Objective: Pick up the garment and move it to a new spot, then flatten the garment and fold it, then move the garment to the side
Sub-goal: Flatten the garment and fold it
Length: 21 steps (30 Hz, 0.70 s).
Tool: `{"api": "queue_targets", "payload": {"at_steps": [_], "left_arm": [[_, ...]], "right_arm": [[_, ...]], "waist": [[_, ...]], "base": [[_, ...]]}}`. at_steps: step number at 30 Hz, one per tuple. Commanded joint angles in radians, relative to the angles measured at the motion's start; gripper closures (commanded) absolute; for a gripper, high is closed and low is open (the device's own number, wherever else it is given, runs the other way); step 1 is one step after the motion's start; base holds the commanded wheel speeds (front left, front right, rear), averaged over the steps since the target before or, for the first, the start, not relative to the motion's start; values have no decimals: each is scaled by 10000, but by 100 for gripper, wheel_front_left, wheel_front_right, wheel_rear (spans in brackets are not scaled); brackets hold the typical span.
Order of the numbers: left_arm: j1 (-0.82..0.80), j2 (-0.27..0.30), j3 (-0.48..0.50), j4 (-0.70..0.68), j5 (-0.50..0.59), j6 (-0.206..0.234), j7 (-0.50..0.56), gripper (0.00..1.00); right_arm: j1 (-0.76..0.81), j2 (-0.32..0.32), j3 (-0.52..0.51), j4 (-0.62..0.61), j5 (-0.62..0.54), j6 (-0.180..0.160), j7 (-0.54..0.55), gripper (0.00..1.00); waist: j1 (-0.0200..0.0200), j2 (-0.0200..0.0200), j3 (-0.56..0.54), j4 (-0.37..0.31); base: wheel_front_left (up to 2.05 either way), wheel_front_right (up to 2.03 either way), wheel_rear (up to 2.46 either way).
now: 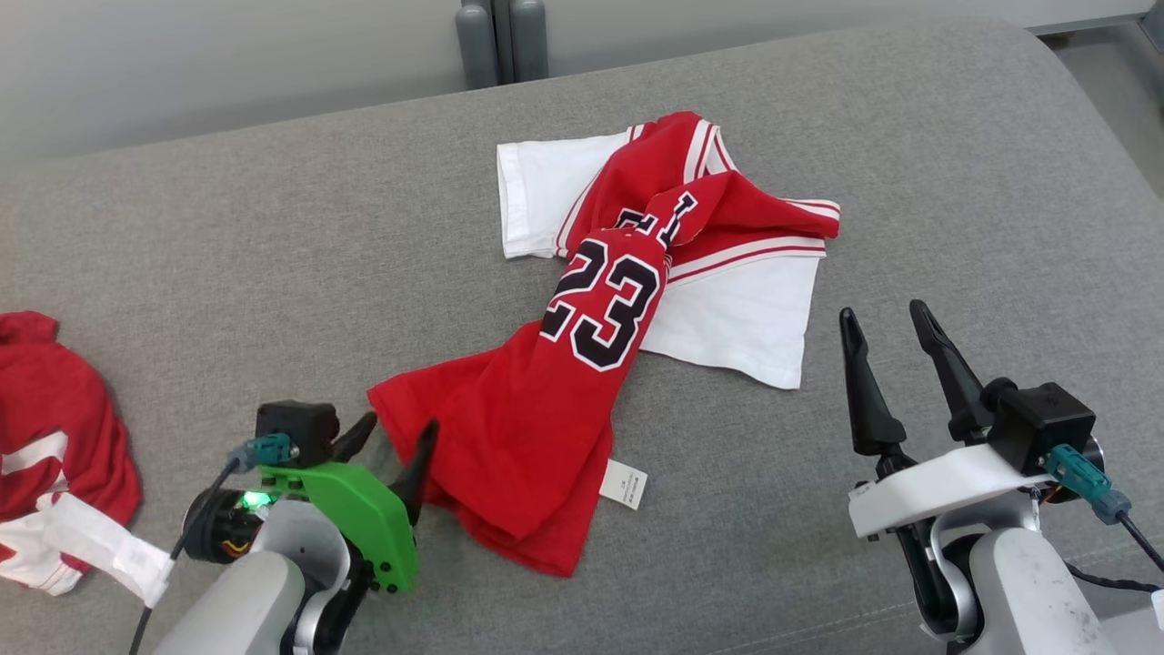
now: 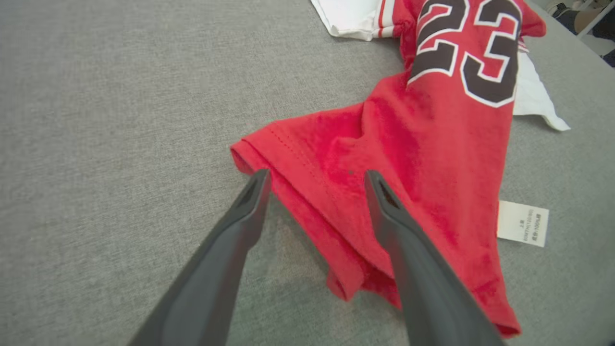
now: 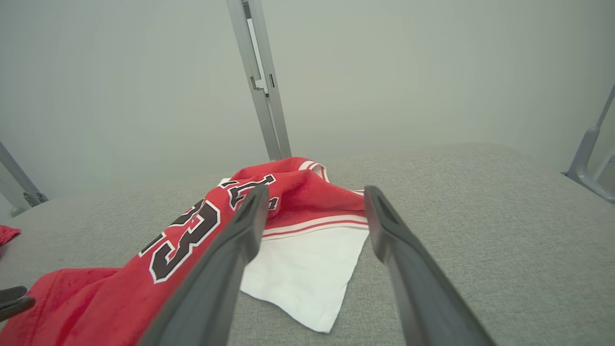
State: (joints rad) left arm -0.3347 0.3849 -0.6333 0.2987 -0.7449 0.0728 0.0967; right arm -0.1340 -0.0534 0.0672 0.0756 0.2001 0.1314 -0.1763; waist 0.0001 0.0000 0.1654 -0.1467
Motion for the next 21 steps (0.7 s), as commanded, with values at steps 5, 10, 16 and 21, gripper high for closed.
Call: {"api": "queue_targets", "payload": {"at_steps": [5,10,16,21], "left_arm": [[-373,-254,273,672,-533,333,647,0],[-551,-361,277,921,-631,362,813,18],[-868,-306,333,1198,-375,315,313,100],[-1673,-145,462,1565,-6,218,-309,100]], "right_arm": [[-10,-2,31,25,52,-14,-57,0],[14,8,6,43,46,-14,-101,0],[-37,16,25,20,64,-14,-118,0],[-138,18,131,-58,71,-14,-57,0]], "waist": [[-1,0,92,-286],[-1,0,184,-414],[-1,0,354,-441],[-1,0,671,-407]], "base": [[0,0,0],[0,0,0],[0,0,0],[0,0,0]]}}
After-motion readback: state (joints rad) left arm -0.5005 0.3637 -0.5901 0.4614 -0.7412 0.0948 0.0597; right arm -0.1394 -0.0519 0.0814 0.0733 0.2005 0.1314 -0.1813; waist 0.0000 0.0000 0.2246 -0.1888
